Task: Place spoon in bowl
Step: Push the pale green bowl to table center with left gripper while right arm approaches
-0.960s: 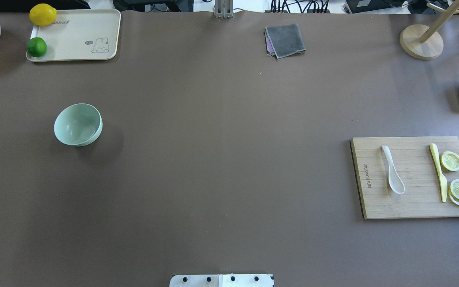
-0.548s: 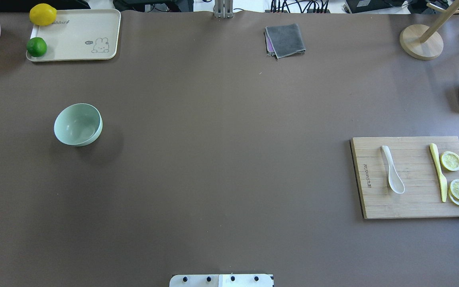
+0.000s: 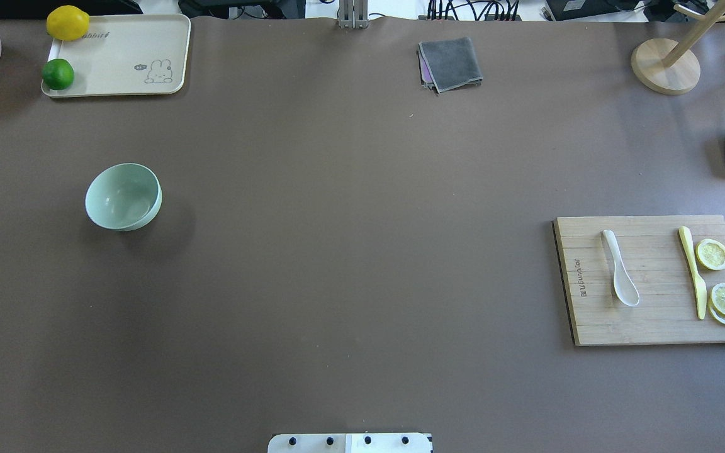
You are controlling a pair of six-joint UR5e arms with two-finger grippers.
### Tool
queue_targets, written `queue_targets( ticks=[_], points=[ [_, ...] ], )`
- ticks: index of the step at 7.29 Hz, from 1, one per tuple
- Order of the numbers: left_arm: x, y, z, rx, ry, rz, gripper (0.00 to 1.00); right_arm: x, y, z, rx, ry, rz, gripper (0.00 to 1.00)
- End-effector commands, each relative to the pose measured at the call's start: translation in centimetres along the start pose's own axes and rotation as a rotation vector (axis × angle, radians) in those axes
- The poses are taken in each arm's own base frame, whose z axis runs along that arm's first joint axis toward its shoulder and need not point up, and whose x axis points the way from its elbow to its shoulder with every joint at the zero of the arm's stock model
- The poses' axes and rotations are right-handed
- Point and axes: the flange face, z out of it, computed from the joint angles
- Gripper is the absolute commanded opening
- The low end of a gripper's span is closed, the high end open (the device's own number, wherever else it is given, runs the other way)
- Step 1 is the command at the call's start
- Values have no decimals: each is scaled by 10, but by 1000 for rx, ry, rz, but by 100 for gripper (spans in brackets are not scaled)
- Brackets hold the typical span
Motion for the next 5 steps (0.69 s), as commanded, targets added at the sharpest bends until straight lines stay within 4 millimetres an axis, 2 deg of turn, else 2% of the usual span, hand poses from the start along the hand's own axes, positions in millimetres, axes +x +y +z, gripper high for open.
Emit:
queue_targets(
  ticks=[1,2,3,5],
  points=[
    [54,4,46,-30,78,-131,98,-51,10,36,-24,2,76,100],
    [85,11,74,-51,125,-159,98,-57,12,37,-22,2,75,100],
    [98,4,95,-36,135,-177,98,-58,12,37,-22,2,75,100],
    [118,9,151,-17,146,-169,97,-58,11,37,-20,2,73,100]
  ],
)
